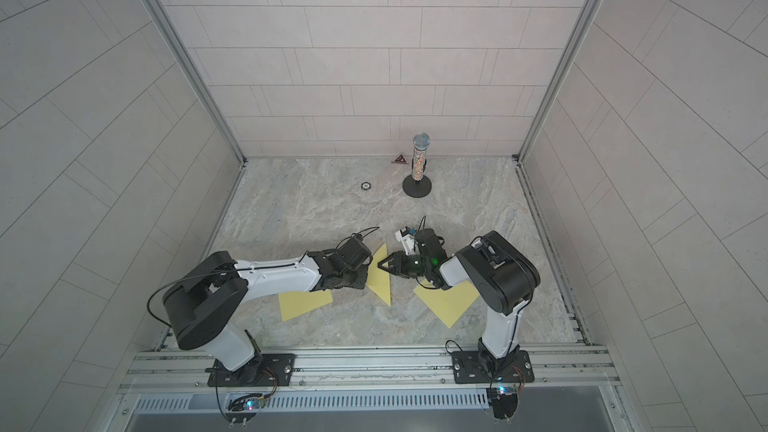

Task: Fold the square paper diagonally
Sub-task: Fold the paper at the center of the board, then pick up the paper from the center of the board.

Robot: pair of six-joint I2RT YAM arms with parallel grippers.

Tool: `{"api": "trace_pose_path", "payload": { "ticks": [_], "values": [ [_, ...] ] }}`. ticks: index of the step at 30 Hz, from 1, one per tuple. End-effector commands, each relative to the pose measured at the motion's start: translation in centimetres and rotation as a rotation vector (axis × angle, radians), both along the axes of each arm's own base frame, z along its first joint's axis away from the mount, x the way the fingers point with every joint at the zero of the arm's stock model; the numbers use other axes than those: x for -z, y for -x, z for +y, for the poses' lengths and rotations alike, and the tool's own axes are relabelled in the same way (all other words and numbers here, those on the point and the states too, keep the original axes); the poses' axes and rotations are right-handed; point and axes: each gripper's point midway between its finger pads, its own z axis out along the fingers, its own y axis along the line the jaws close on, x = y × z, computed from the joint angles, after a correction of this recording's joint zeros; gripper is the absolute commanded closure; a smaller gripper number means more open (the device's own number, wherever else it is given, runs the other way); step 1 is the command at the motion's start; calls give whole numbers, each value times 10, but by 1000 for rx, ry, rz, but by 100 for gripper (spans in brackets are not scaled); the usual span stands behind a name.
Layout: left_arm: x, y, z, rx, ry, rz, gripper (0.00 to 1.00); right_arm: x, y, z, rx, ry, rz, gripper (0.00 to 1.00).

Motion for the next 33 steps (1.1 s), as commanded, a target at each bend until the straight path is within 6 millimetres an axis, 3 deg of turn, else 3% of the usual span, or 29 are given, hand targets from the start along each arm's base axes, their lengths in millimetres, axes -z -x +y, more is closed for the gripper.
{"api": "trace_pose_path", "payload": {
  "ticks": [1,3,4,7,9,11,15,18,24,26,29,33],
  "values": [
    [19,18,25,-2,-97,66,100,14,-1,-5,-11,25,29,76],
    [18,18,25,-2,-92,62,100,17,-4,-4,-17,30,29,95],
    [18,18,25,-1,-92,60,100,17,-5,-4,-19,28,27,100],
    [19,18,25,-1,-92,59,100,17,-7,-5,-21,25,21,96],
    [18,18,25,-1,-90,59,100,18,-8,-7,-15,28,18,74],
    [18,18,25,-1,-90,59,100,17,-13,-7,-9,23,8,70],
    [19,19,25,0,-88,61,100,8,-28,-3,-4,-10,-23,75],
    [18,19,25,0,-86,60,100,6,-35,-2,-2,-19,-35,99],
    [14,18,21,8,-64,51,100,3,-36,-3,10,-35,-46,100],
    [9,17,17,22,-62,54,93,-2,-35,-3,20,-52,-59,100],
    [-3,15,16,24,-66,47,74,-11,-36,-7,53,-61,-74,100],
    [-44,10,5,10,59,-20,43,-17,-35,-20,134,-37,-87,100]
  ]
}}
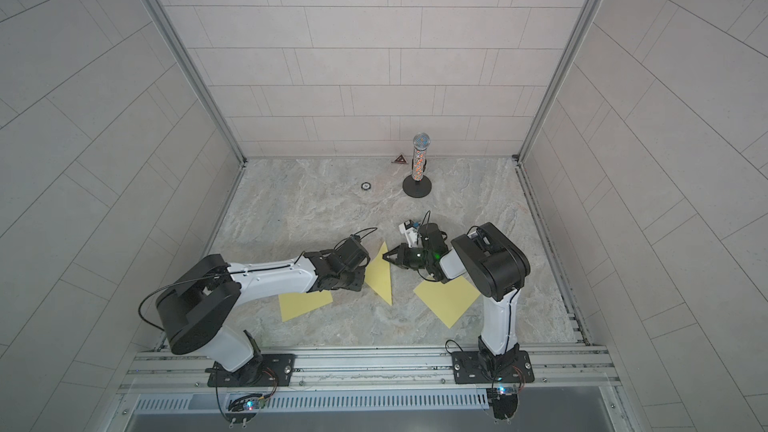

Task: Fold the square paper diagonally
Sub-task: Pick up the paper from the center of the board, then place the paper at the center of the board.

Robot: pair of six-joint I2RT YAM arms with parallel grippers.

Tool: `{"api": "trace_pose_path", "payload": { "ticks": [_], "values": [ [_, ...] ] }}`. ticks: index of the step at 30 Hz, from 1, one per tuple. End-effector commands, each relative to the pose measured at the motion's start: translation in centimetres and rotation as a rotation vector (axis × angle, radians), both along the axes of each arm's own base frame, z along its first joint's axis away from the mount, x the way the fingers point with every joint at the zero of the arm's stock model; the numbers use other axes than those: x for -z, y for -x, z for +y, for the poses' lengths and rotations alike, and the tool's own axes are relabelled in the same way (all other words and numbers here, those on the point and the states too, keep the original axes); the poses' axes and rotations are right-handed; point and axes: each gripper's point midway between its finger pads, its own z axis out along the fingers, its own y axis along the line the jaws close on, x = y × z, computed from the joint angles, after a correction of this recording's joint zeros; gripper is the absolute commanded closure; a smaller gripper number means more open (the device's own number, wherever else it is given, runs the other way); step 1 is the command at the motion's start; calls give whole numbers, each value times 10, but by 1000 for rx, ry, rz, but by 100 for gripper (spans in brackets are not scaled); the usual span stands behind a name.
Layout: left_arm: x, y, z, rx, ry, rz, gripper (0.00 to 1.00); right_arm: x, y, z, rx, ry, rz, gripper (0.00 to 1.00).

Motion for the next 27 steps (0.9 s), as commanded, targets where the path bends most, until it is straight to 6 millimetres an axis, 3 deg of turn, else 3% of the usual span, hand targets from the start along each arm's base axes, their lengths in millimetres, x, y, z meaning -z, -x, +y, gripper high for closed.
{"api": "trace_pose_path", "payload": {
  "ticks": [1,7,11,14,19,27],
  "values": [
    [-45,-1,-5,-8,95,-56,37,-18,-11,-14,103,3,-52,100],
    [-100,3,-2,-43,254,-152,30,-28,-29,-65,377,-9,-42,100],
    [-121,11,10,-39,311,-218,29,-31,-44,-110,623,-18,-38,100],
    [-125,13,18,-50,321,-253,29,-29,-55,-139,778,-18,-18,100],
    [-125,11,13,-60,367,-264,29,-37,-74,-184,1008,-19,-38,100],
    [-111,3,7,-68,340,-254,30,-40,-108,-231,1172,-4,-47,100]
  ]
}}
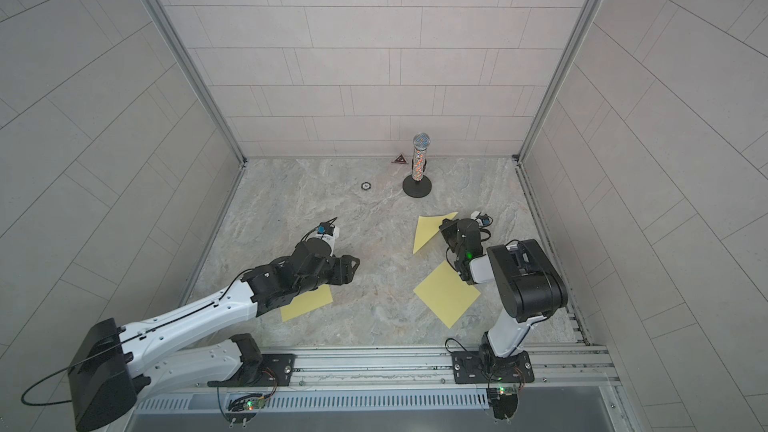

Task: Fold the square paper diagonally
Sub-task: Place the paper at the center of the board.

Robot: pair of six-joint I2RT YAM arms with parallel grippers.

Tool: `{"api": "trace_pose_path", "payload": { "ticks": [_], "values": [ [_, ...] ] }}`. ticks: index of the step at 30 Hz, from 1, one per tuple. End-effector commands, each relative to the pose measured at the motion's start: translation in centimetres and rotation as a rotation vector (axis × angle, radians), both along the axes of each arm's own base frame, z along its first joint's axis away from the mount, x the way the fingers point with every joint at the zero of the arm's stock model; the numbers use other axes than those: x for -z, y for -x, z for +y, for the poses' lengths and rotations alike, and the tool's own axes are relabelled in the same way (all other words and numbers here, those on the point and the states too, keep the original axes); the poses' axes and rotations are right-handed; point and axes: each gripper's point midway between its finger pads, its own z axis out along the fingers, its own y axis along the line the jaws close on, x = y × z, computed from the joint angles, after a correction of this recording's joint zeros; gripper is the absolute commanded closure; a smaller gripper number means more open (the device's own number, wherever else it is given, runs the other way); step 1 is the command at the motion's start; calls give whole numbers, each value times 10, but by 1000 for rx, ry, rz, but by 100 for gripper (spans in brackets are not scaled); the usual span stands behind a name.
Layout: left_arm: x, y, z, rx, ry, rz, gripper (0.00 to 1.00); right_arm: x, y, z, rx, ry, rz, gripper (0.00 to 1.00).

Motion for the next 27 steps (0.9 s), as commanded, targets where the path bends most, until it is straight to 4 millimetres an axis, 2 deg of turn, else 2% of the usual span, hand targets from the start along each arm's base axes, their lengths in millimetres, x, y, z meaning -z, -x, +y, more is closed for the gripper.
{"api": "trace_pose_path", "payload": {
  "ticks": [1,5,8,11,13,15,17,21,25,27],
  "values": [
    [1,-5,0,-20,-3,-14,30,9,-9,-24,106,2,22,99],
    [8,-7,0,-35,-4,-6,30,20,-22,-30,112,7,62,85],
    [12,-8,0,-39,-13,5,30,23,-20,-30,102,39,104,71],
    [15,-8,3,-56,-24,12,30,25,-8,-32,90,94,186,56],
    [16,-7,6,-64,-32,15,30,30,5,-33,70,126,256,42],
    [18,-7,12,-77,-48,12,30,35,24,-35,69,149,341,33],
    [20,-6,19,-121,-52,24,30,35,38,-38,61,174,396,29],
    [23,-1,29,-140,-79,42,30,11,54,-45,39,269,468,20],
    [25,3,36,-161,-67,38,31,-10,73,-53,13,345,491,20],
    [27,4,36,-161,-52,36,32,-20,81,-49,-40,370,476,22]
  ]
}}
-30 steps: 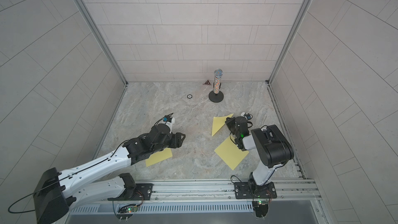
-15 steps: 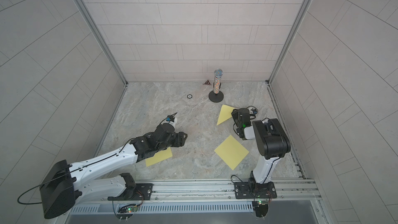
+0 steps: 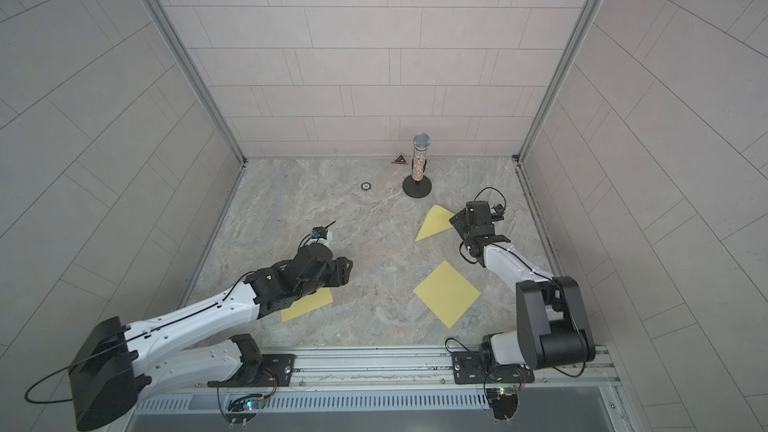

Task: Fold the square paper diagonally
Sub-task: Place the paper at the center of the board, then move the paper to the center of the board.

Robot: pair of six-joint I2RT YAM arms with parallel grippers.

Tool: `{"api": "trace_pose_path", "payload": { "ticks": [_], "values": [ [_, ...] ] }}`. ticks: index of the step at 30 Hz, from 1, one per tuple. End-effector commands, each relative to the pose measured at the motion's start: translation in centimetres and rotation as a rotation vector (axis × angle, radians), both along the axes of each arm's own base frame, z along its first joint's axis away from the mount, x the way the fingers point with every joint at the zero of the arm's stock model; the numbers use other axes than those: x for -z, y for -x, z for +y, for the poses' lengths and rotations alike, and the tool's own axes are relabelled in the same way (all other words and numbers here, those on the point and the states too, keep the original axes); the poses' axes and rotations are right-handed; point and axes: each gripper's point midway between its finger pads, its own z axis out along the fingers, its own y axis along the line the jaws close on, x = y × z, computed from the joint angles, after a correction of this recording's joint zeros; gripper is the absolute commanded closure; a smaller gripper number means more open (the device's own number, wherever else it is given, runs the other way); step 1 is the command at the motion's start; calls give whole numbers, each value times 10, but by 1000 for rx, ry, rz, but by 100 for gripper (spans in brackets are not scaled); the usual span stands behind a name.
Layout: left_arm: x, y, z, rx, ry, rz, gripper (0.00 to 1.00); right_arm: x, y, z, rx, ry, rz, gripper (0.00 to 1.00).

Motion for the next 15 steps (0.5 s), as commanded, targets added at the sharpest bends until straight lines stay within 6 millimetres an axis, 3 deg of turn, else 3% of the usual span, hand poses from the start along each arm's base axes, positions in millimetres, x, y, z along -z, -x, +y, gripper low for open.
{"api": "trace_pose_path", "payload": {
  "ticks": [1,7,14,15],
  "values": [
    [7,4,10,-28,-4,8,32,4,38,-4,-87,94,138,23],
    [13,12,3,-2,44,46,33,-11,85,21,-333,97,247,29],
    [24,21,-16,49,128,117,38,24,150,54,-514,35,370,37],
    [25,23,-17,51,135,122,39,39,164,57,-535,37,415,38]
  ]
}}
